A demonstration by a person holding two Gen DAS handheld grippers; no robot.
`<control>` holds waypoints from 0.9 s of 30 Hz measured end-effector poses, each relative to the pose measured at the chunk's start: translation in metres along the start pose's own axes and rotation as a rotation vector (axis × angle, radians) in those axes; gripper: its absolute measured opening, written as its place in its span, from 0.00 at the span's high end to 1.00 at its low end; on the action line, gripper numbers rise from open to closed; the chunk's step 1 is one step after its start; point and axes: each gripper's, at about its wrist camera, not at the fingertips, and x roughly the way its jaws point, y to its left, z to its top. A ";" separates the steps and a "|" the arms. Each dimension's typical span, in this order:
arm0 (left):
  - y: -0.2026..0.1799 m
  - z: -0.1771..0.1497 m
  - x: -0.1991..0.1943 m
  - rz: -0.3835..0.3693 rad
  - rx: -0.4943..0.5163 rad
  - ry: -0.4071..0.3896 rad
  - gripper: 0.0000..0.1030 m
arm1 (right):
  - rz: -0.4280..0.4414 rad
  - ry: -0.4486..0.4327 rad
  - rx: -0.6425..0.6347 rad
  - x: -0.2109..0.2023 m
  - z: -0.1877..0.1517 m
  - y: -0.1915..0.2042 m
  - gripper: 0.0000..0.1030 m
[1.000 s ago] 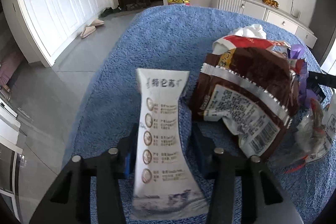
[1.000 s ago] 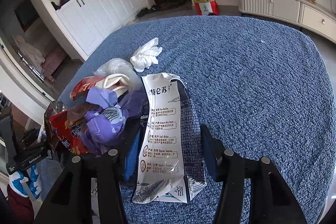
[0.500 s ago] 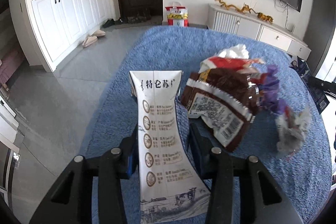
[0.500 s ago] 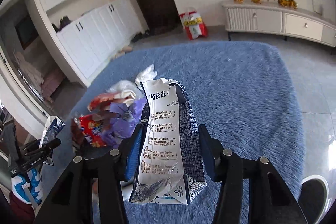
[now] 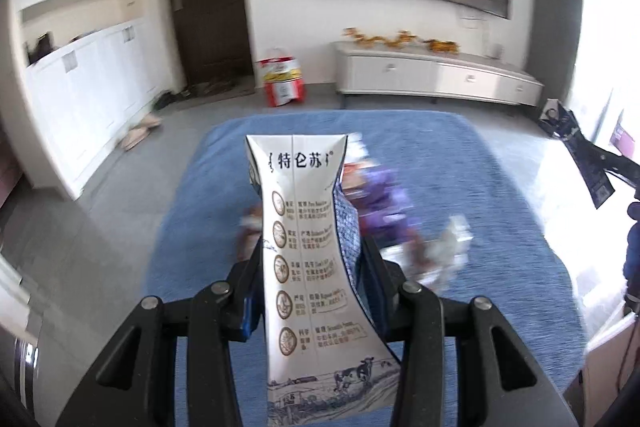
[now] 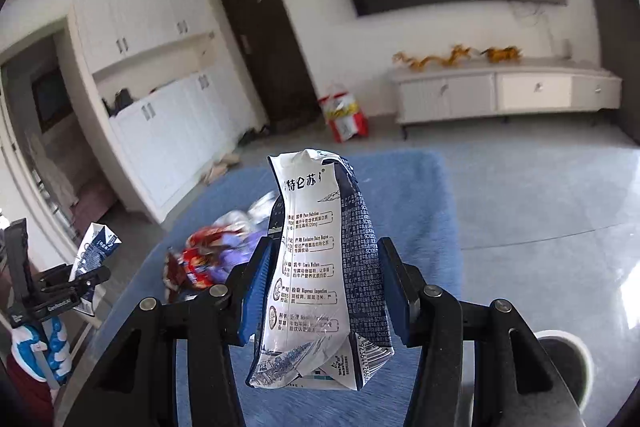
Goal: Collect trash
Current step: 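Carry the white packet to the white bin and open both grippers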
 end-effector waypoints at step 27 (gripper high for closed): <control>-0.417 0.018 0.128 -0.541 0.372 0.286 0.60 | -0.350 0.070 0.409 -0.040 -0.128 -0.255 0.49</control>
